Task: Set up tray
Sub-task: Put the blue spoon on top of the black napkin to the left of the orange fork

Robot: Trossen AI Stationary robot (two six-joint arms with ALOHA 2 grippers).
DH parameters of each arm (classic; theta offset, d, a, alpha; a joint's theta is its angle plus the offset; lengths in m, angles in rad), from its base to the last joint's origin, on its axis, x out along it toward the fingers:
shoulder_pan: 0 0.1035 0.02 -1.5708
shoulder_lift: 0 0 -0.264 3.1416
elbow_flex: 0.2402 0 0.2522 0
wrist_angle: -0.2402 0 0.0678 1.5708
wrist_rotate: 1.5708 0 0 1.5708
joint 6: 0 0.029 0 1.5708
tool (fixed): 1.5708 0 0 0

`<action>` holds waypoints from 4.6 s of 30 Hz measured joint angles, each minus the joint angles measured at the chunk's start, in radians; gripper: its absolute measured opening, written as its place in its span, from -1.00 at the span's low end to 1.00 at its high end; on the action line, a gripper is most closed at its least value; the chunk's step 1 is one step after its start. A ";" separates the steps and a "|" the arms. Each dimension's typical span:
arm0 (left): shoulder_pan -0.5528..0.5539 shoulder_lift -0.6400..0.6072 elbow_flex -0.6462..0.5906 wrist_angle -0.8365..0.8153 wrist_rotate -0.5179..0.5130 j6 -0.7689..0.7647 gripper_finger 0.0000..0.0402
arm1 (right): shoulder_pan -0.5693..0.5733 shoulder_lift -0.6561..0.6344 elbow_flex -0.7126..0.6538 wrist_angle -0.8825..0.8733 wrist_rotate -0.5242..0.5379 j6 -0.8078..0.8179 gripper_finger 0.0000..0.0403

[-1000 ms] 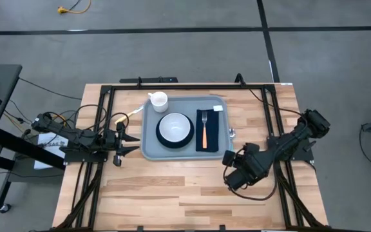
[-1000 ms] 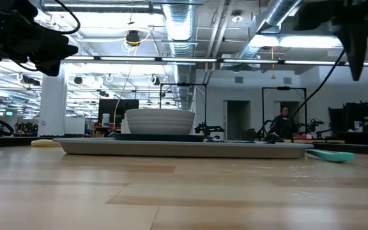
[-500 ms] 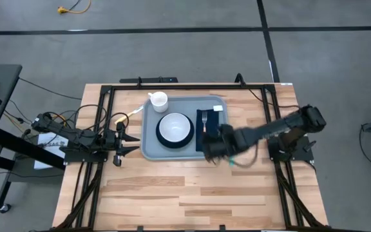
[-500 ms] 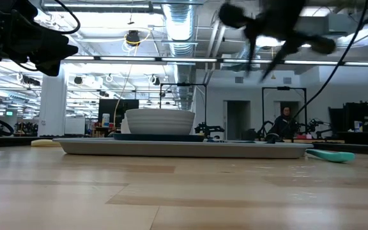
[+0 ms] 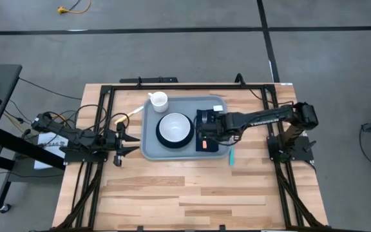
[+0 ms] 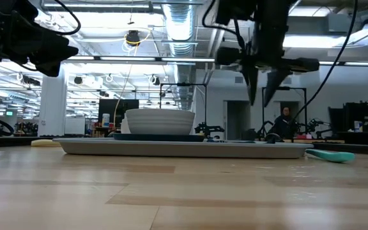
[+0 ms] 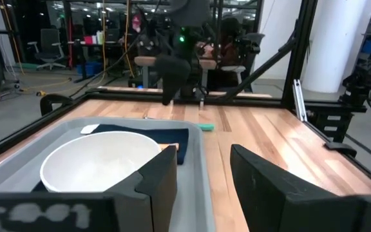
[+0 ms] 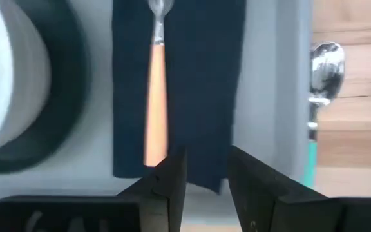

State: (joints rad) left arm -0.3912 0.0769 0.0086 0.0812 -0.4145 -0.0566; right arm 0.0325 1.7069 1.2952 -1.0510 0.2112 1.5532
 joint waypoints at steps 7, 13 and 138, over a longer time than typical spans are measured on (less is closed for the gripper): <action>0.000 0.008 0.000 0.000 0.000 0.000 -0.33 | 0.049 -0.047 -0.004 -0.169 0.026 0.058 -0.49; 0.000 0.010 0.000 0.000 0.000 0.000 -0.33 | 0.149 -0.055 -0.004 -0.296 0.085 0.117 -0.49; 0.000 0.061 0.003 -0.009 0.038 0.000 -0.33 | 0.228 -0.175 -0.315 0.042 -0.179 -0.007 0.08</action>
State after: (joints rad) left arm -0.3912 0.1375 0.0120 0.0723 -0.3763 -0.0563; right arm 0.2600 1.5317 0.9806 -1.0087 0.0323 1.5466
